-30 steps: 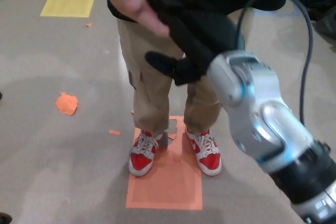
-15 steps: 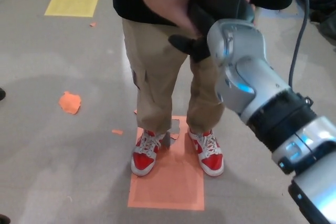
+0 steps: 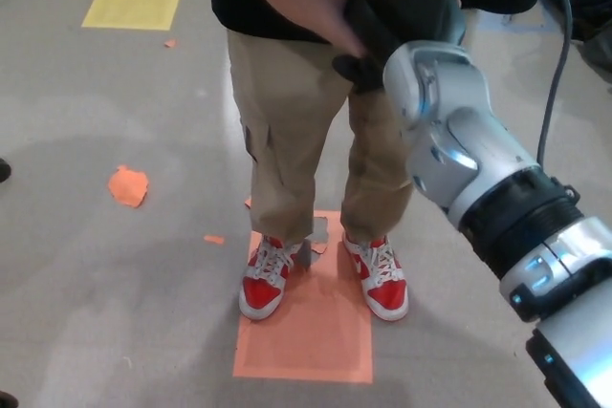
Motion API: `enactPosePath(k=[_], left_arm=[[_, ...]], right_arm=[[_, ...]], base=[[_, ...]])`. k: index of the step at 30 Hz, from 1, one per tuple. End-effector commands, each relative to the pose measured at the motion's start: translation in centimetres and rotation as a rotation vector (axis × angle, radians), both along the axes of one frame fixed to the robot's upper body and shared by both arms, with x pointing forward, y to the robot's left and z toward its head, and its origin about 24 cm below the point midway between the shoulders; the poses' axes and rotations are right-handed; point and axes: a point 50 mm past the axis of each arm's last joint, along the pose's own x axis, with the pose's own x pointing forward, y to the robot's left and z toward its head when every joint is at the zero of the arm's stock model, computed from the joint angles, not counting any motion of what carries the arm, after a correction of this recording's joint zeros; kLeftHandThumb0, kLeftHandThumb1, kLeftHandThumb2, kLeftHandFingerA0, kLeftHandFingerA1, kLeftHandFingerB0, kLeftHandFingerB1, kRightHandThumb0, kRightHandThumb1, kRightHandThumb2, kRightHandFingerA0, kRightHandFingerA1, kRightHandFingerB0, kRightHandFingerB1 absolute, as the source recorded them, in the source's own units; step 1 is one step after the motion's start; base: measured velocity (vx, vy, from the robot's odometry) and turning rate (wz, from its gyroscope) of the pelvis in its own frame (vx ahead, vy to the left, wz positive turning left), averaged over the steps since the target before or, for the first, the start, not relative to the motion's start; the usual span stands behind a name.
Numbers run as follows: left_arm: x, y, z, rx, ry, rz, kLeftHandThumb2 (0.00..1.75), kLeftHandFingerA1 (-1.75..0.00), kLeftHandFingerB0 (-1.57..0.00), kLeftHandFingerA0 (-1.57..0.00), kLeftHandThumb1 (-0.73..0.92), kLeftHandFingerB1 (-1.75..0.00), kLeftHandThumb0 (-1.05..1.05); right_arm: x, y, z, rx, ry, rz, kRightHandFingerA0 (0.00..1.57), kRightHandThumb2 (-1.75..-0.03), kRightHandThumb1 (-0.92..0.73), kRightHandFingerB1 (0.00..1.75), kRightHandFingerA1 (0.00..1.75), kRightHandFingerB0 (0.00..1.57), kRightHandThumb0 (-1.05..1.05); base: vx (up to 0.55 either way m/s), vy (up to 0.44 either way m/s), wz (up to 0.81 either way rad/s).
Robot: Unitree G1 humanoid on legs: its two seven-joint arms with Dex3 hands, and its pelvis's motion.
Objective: The robot extends its right arm to grab a person's hand and shakes it
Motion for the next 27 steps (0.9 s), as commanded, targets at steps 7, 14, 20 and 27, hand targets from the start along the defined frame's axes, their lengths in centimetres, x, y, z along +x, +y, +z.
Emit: enactPosePath(k=[7,14,20,27], left_arm=[[0.0,0.9,0.6,-0.009,-0.041,0.044,1.07,-0.5,-0.08,-0.08,0.59,-0.5,-0.26],[-0.2,1.0,0.5,0.016,-0.02,0.02,1.08,-0.5,-0.06,-0.06,0.6,-0.49,-0.26],[-1.0,0.9,0.0,0.003,-0.007,0.024,1.07,-0.5,-0.08,-0.08,0.59,-0.5,-0.26],[-0.8,0.7,0.0,0.005,-0.008,0.028,1.08,-0.5,-0.06,-0.07,0.6,-0.49,-0.26]], right_arm=[[-7.0,0.2,9.0,0.3,-0.417,0.235,0.87,-0.65,-0.71,0.74,1.47,0.77,-0.08],[-9.5,-0.3,10.9,0.4,-0.531,0.3,0.92,-0.7,-0.76,0.85,1.44,0.76,-0.07],[-4.0,-1.4,4.0,0.262,-0.201,0.137,1.08,-0.59,-0.71,0.66,0.85,0.77,-0.08],[0.0,-3.1,-5.3,0.208,0.204,-0.015,1.04,-0.55,-0.49,0.67,0.87,0.73,-0.09]], base=[[0.0,0.0,0.0],[0.0,0.0,0.0],[0.0,0.0,0.0],[0.0,0.0,0.0]])
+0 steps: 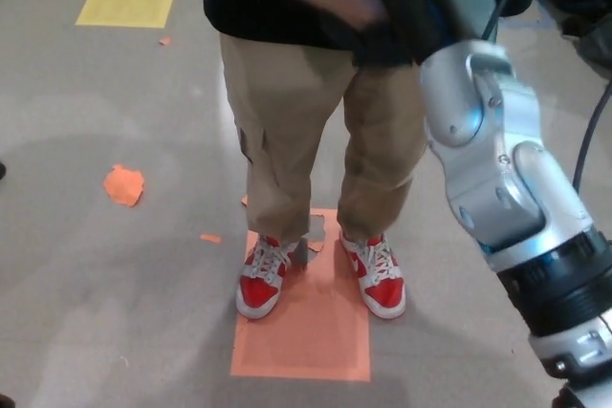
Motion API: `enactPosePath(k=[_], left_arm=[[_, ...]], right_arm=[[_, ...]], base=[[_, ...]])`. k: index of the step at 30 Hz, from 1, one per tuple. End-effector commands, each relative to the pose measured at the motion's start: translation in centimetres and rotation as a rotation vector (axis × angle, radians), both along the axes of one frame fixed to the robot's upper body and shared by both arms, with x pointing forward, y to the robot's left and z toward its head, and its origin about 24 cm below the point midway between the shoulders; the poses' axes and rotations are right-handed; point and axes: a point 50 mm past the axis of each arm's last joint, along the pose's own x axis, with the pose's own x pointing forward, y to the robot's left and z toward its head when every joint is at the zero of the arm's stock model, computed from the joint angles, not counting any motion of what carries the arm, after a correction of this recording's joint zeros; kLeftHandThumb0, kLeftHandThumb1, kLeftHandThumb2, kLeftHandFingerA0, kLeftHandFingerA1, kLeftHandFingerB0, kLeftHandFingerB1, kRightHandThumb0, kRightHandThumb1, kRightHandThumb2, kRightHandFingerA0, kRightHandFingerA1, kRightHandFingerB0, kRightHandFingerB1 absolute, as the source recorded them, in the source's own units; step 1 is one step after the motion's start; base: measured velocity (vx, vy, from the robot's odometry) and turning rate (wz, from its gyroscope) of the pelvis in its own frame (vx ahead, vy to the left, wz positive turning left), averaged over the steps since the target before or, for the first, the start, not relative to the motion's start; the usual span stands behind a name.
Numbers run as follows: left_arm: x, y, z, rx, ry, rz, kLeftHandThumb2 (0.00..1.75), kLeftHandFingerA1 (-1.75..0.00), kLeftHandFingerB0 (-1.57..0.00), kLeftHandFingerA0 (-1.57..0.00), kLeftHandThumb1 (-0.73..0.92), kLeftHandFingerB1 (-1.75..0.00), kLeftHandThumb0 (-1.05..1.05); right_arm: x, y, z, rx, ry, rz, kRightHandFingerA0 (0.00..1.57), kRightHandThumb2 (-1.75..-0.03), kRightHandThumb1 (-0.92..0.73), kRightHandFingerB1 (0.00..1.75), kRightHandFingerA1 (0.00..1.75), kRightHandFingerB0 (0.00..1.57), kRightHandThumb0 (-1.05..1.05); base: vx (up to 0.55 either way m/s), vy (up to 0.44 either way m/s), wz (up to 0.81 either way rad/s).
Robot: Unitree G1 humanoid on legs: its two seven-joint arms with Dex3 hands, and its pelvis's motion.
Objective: The robot extends its right arm to grab a person's hand and shakes it
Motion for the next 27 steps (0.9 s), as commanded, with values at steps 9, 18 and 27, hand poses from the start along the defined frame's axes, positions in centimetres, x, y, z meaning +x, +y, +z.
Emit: enactPosePath(k=[9,18,27], left_arm=[[-0.4,0.6,0.2,0.03,0.007,-0.011,1.08,-0.5,-0.08,-0.08,0.6,-0.5,-0.25],[-0.4,0.7,0.2,0.016,0.0,0.007,1.08,-0.5,-0.06,-0.06,0.61,-0.49,-0.26],[0.1,0.6,0.5,0.008,-0.019,0.016,1.07,-0.5,-0.06,-0.06,0.6,-0.49,-0.26]], right_arm=[[1.5,-2.0,-13.5,0.002,0.579,-0.047,1.0,-0.54,-0.48,0.7,0.82,0.75,-0.16],[2.0,0.2,-8.2,0.1,0.333,0.097,1.08,-0.58,-0.61,0.75,0.78,0.75,-0.15],[-5.2,1.2,5.2,0.307,-0.284,0.328,1.15,-0.65,-0.83,0.9,0.88,0.72,-0.18]], base=[[0.0,0.0,0.0],[0.0,0.0,0.0],[0.0,0.0,0.0]])
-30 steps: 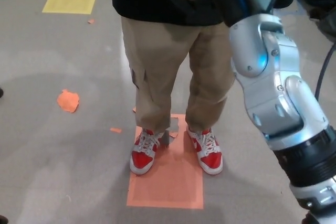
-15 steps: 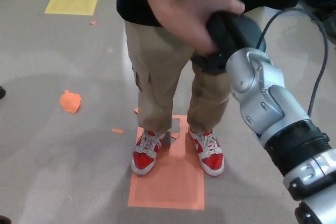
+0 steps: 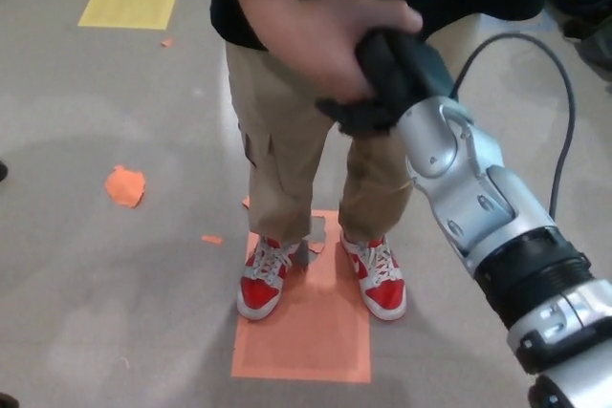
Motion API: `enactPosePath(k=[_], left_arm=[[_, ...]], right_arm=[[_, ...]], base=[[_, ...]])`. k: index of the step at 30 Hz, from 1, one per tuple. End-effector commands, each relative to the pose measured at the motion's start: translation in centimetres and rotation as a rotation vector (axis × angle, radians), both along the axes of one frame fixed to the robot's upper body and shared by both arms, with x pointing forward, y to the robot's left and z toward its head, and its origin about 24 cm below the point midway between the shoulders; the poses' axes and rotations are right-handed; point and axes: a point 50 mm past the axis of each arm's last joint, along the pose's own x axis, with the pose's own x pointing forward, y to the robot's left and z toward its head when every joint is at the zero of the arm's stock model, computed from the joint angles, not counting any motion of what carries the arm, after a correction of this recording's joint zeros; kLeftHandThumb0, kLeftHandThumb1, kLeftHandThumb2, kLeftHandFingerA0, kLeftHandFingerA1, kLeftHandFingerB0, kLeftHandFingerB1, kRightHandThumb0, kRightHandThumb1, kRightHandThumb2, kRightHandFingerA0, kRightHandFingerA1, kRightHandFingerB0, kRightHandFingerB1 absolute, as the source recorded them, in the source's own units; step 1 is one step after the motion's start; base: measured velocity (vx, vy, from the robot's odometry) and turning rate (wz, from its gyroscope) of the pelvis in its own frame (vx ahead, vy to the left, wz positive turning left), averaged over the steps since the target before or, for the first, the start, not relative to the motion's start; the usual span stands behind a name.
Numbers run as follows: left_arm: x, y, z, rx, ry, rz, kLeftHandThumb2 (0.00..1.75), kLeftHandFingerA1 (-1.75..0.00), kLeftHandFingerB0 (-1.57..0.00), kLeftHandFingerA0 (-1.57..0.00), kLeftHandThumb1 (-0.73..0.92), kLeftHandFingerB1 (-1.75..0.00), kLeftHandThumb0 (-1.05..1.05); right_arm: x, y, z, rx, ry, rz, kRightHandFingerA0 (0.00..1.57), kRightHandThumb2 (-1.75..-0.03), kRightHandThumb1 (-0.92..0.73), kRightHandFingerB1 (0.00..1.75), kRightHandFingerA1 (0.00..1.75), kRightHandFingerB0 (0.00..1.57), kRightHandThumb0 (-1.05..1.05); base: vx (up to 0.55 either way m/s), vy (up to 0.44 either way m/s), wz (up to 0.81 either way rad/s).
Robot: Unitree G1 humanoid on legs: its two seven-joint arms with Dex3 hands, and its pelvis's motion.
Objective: The robot extends its right arm to grab a person's hand and shakes it
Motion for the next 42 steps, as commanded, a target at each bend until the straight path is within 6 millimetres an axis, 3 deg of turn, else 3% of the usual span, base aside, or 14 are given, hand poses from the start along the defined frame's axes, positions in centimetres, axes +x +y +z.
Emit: enactPosePath(k=[1,7,8,9,11,22,24,26,33,34,36,40,41,42], left_arm=[[0.2,0.9,0.8,0.019,-0.02,0.016,1.07,-0.5,-0.06,-0.06,0.59,-0.49,-0.26],[0.0,0.9,0.6,0.023,-0.008,0.011,1.08,-0.5,-0.06,-0.06,0.61,-0.49,-0.26],[0.0,0.9,0.6,0.02,-0.008,0.011,0.63,-0.31,-0.17,-0.21,0.77,-0.3,-0.45],[0.0,0.9,0.6,0.02,-0.008,0.011,0.63,-0.31,-0.17,-0.21,0.77,-0.3,-0.45],[-0.3,0.9,0.4,0.021,-0.002,0.007,1.08,-0.5,-0.07,-0.07,0.6,-0.49,-0.25],[-0.3,0.6,0.2,0.022,0.003,-0.004,1.08,-0.5,-0.07,-0.07,0.61,-0.5,-0.25],[-0.2,0.5,0.2,0.021,0.004,-0.008,0.72,-0.34,-0.17,-0.18,0.76,-0.35,-0.47],[-0.2,0.6,0.3,0.023,0.006,-0.015,1.09,-0.5,-0.06,-0.06,0.62,-0.49,-0.26],[0.0,0.6,0.4,0.023,-0.003,-0.008,1.08,-0.5,-0.07,-0.07,0.61,-0.5,-0.25],[-0.1,0.6,0.4,0.023,0.001,-0.003,0.63,-0.31,-0.16,-0.21,0.78,-0.3,-0.44],[-0.1,0.6,0.3,0.024,0.006,0.006,1.08,-0.5,-0.06,-0.06,0.61,-0.49,-0.25],[-0.3,0.6,0.2,0.03,0.006,-0.009,1.08,-0.5,-0.06,-0.06,0.61,-0.49,-0.25],[-0.3,0.5,0.2,0.029,0.009,-0.006,1.08,-0.5,-0.06,-0.06,0.61,-0.49,-0.25],[-0.3,0.5,0.1,0.031,0.01,-0.005,1.08,-0.5,-0.07,-0.07,0.61,-0.49,-0.25]], right_arm=[[-8.0,-0.1,10.7,0.241,-0.52,0.176,1.12,-0.68,-0.82,0.89,0.91,0.72,-0.17],[-9.6,-1.0,11.4,0.26,-0.6,0.155,1.07,-0.68,-0.77,0.87,1.02,0.75,-0.08],[-9.4,-1.0,11.2,0.256,-0.59,0.15,1.18,-0.65,-0.72,0.8,0.82,0.82,0.08],[-9.4,-1.0,11.2,0.256,-0.589,0.149,1.18,-0.65,-0.72,0.8,0.82,0.82,0.08],[-7.4,-1.1,8.7,0.228,-0.454,0.112,1.13,-0.67,-0.8,0.88,0.71,0.73,-0.08],[0.0,-2.3,-5.7,-0.081,0.169,-0.112,1.02,-0.55,-0.47,0.74,0.79,0.77,-0.06],[0.1,-2.3,-7.1,-0.105,0.24,-0.117,0.96,-0.53,-0.41,0.75,0.91,0.75,-0.06],[-0.3,-2.4,-9.1,-0.165,0.312,-0.116,1.06,-0.56,-0.55,0.69,0.88,0.75,-0.16],[-0.8,-2.2,-11.0,-0.186,0.339,-0.1,1.02,-0.59,-0.64,0.75,0.98,0.76,-0.18],[-0.8,-2.2,-10.9,-0.188,0.339,-0.098,1.02,-0.58,-0.6,0.71,0.94,0.76,-0.17],[-0.7,-2.2,-10.8,-0.175,0.333,-0.089,1.02,-0.59,-0.63,0.56,0.78,0.7,-0.22],[-0.6,-2.4,-10.5,-0.147,0.311,-0.068,0.53,-0.62,-0.74,0.29,0.42,0.26,-0.41],[-0.4,-2.6,-10.4,-0.161,0.323,-0.069,0.0,-0.87,-0.54,0.18,0.17,0.0,-0.71],[-0.4,-3.2,-10.6,-0.172,0.322,-0.078,0.0,-0.9,-0.61,0.0,0.0,0.0,-0.91]], base=[[0.0,0.0,0.0],[0.0,0.0,0.0],[0.0,0.0,0.0],[0.0,0.0,0.0],[0.0,0.0,0.0],[0.0,0.0,0.0],[0.0,0.0,0.0],[0.0,0.0,0.0],[0.0,0.0,0.0],[0.0,0.0,0.0],[0.0,0.0,0.0],[0.0,0.0,0.0],[0.0,0.0,0.0],[0.0,0.0,0.0]])
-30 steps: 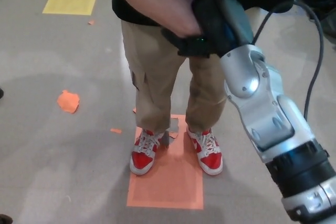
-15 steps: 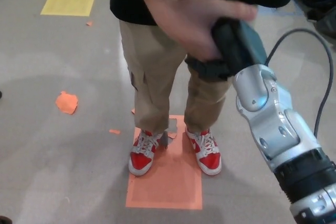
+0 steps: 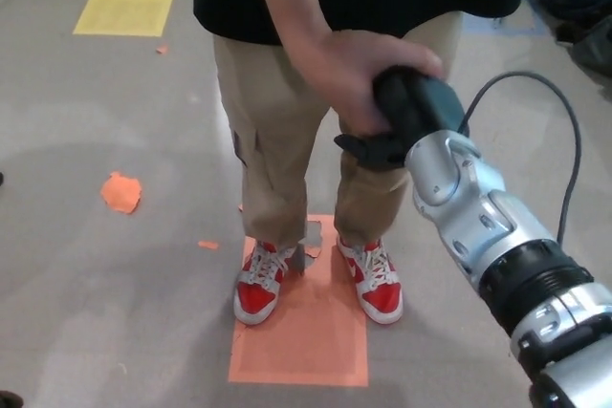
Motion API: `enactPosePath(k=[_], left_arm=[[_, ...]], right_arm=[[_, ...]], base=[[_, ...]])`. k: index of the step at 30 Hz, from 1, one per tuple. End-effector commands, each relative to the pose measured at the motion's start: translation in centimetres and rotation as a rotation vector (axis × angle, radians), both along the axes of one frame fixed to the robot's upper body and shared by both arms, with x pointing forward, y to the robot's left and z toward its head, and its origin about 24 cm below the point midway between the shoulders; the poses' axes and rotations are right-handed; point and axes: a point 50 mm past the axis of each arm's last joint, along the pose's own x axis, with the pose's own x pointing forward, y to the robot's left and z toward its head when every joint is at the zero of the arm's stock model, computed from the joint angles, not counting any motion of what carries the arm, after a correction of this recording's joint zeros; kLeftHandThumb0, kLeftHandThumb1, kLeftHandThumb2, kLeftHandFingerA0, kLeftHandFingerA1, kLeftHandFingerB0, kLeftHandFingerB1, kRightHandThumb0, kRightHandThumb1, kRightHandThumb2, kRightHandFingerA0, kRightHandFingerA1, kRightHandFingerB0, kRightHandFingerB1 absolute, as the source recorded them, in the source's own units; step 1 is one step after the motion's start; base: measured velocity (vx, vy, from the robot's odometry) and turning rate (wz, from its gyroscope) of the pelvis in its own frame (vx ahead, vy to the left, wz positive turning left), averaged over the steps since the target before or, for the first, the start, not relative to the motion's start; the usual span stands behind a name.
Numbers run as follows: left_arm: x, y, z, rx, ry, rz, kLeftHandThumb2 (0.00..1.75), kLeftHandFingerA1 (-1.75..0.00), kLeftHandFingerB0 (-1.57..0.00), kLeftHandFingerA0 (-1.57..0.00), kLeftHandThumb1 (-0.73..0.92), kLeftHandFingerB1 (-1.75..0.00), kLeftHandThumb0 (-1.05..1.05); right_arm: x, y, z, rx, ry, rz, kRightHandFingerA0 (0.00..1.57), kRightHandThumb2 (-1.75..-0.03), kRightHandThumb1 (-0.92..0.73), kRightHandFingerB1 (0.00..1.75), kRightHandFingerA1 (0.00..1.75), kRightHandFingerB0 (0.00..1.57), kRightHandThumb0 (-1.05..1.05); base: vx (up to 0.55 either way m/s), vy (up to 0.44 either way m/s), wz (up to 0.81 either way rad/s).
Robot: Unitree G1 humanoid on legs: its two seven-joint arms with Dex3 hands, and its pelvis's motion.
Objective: The robot extends its right arm to grab a person's hand and shakes it
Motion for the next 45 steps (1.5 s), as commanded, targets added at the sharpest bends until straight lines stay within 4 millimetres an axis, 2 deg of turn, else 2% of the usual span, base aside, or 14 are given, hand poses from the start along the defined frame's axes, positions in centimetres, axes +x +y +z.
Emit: enactPosePath(k=[1,3,4,7,10,12,13,20,21,25,39,40,41,45], left_arm=[[-0.4,0.7,0.2,0.032,0.009,0.005,1.07,-0.5,-0.07,-0.07,0.6,-0.49,-0.25],[-0.4,0.7,0.2,0.034,0.008,0.0,1.08,-0.5,-0.07,-0.07,0.6,-0.5,-0.26],[-0.5,0.7,0.2,0.026,0.008,0.003,1.08,-0.5,-0.06,-0.06,0.61,-0.49,-0.26],[-0.6,0.8,0.1,0.032,0.016,0.005,1.08,-0.5,-0.07,-0.07,0.6,-0.49,-0.26],[-0.6,0.9,0.2,0.045,0.013,-0.021,1.1,-0.5,-0.07,-0.06,0.61,-0.49,-0.27],[-0.8,0.9,0.2,0.041,0.012,-0.027,1.1,-0.5,-0.07,-0.07,0.6,-0.49,-0.28],[-0.9,0.9,0.2,0.034,0.011,-0.023,0.66,-0.32,-0.21,-0.26,0.85,-0.31,-0.53],[-1.0,0.9,0.0,0.031,0.021,-0.004,0.66,-0.32,-0.22,-0.28,0.87,-0.3,-0.56],[-1.0,0.8,0.0,0.042,0.022,-0.019,0.66,-0.32,-0.21,-0.27,0.87,-0.3,-0.56],[-1.0,0.8,-0.1,0.035,0.025,-0.021,0.66,-0.32,-0.23,-0.29,0.87,-0.31,-0.56],[-0.2,0.4,0.1,0.035,0.008,-0.024,0.66,-0.31,-0.21,-0.26,0.87,-0.3,-0.54],[0.4,0.4,0.5,0.031,-0.008,-0.022,1.1,-0.49,-0.06,-0.06,0.59,-0.49,-0.29],[0.6,0.5,0.7,0.031,-0.013,-0.02,0.66,-0.31,-0.21,-0.26,0.87,-0.3,-0.55],[0.5,0.5,0.6,0.027,-0.007,-0.01,0.66,-0.32,-0.25,-0.3,0.86,-0.31,-0.54]], right_arm=[[-1.1,-1.7,-4.0,-0.061,0.144,0.011,0.0,-0.91,-0.6,0.0,0.02,0.0,-0.91],[-1.1,-2.5,-4.2,-0.071,0.15,-0.003,0.0,-0.87,-0.57,0.0,0.0,0.0,-0.87],[-1.1,-2.8,-4.3,-0.084,0.147,-0.011,0.0,-0.61,-0.69,0.0,0.0,0.0,-0.8],[-1.2,-4.3,-4.7,-0.08,0.159,-0.044,0.0,-0.85,-0.57,0.0,0.0,0.0,-0.83],[-1.5,-6.9,-5.2,-0.078,0.156,-0.112,0.0,-1.01,-0.69,0.0,0.06,0.0,-0.97],[-1.7,-8.3,-5.6,-0.1,0.171,-0.146,0.0,-1.03,-0.72,0.0,0.04,0.0,-0.99],[-1.9,-9.3,-6.0,-0.104,0.182,-0.161,0.0,-1.03,-0.72,0.0,0.06,0.0,-0.99],[-3.7,-13.6,-8.5,-0.157,0.294,-0.247,0.0,-0.88,-0.62,0.0,0.0,0.0,-0.83],[-4.7,-14.8,-9.7,-0.187,0.357,-0.283,0.0,-1.04,-0.74,0.0,0.07,0.0,-0.98],[-7.5,-17.2,-12.7,-0.138,0.508,-0.365,0.0,-1.01,-0.71,0.0,0.07,0.0,-0.95],[-16.1,-22.7,-18.3,0.06,0.966,-0.575,0.0,-1.12,-0.79,0.07,0.11,0.0,-0.9],[-15.7,-22.7,-18.0,0.035,0.978,-0.557,0.0,-1.14,-0.83,0.05,0.07,0.0,-0.92],[-15.4,-22.7,-17.9,0.018,0.981,-0.543,0.0,-1.13,-0.76,0.19,0.21,0.0,-0.8],[-14.8,-22.1,-17.6,0.031,1.025,-0.473,0.0,-1.15,-0.84,0.19,0.13,0.07,-0.85]], base=[[0.0,0.0,0.0],[0.0,0.0,0.0],[0.0,0.0,0.0],[0.0,0.0,0.0],[0.0,0.0,0.0],[0.0,0.0,0.0],[0.0,0.0,0.0],[0.0,0.0,0.0],[0.0,0.0,0.0],[0.0,0.0,0.0],[0.0,0.0,0.0],[0.0,0.0,0.0],[0.0,0.0,0.0],[0.0,0.0,0.0]])
